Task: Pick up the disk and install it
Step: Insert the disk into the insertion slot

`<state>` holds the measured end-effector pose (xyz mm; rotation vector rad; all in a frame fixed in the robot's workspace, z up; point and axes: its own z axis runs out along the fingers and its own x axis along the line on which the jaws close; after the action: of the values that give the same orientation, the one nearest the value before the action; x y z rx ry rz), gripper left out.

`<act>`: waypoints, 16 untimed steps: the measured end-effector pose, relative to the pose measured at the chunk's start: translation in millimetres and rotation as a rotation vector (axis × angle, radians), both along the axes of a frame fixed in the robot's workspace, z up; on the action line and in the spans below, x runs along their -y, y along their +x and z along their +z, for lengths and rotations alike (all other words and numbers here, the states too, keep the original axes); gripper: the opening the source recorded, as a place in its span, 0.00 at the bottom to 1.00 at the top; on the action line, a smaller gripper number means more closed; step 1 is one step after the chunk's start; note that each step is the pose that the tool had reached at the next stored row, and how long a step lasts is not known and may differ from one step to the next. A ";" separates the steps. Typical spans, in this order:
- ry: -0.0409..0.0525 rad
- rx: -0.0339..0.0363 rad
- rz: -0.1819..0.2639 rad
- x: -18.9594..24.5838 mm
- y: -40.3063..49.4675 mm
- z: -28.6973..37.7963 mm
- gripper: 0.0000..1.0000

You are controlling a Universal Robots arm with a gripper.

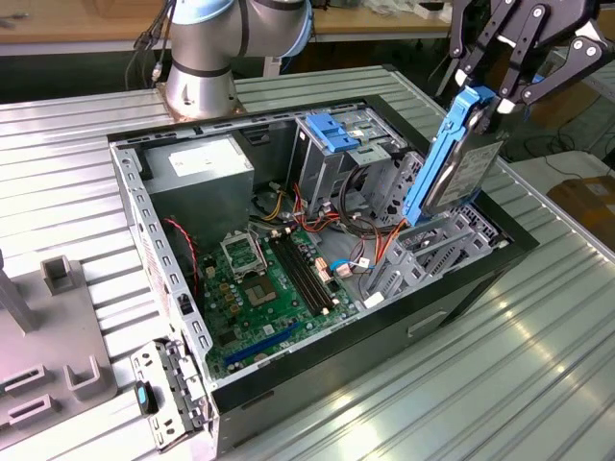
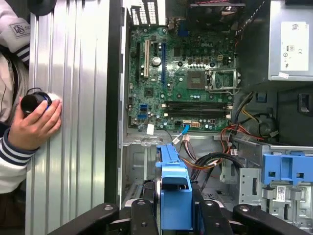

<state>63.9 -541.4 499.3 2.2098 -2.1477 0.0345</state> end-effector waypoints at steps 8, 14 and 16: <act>-0.0014 0.0000 0.000 4.6 0.0 0.0 0.37; -0.0016 -0.0001 0.000 5.3 1.6 -1.7 0.37; -0.0012 0.0000 0.000 8.2 1.6 -3.9 0.37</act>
<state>65.5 -549.6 495.4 2.2092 -2.1471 0.0358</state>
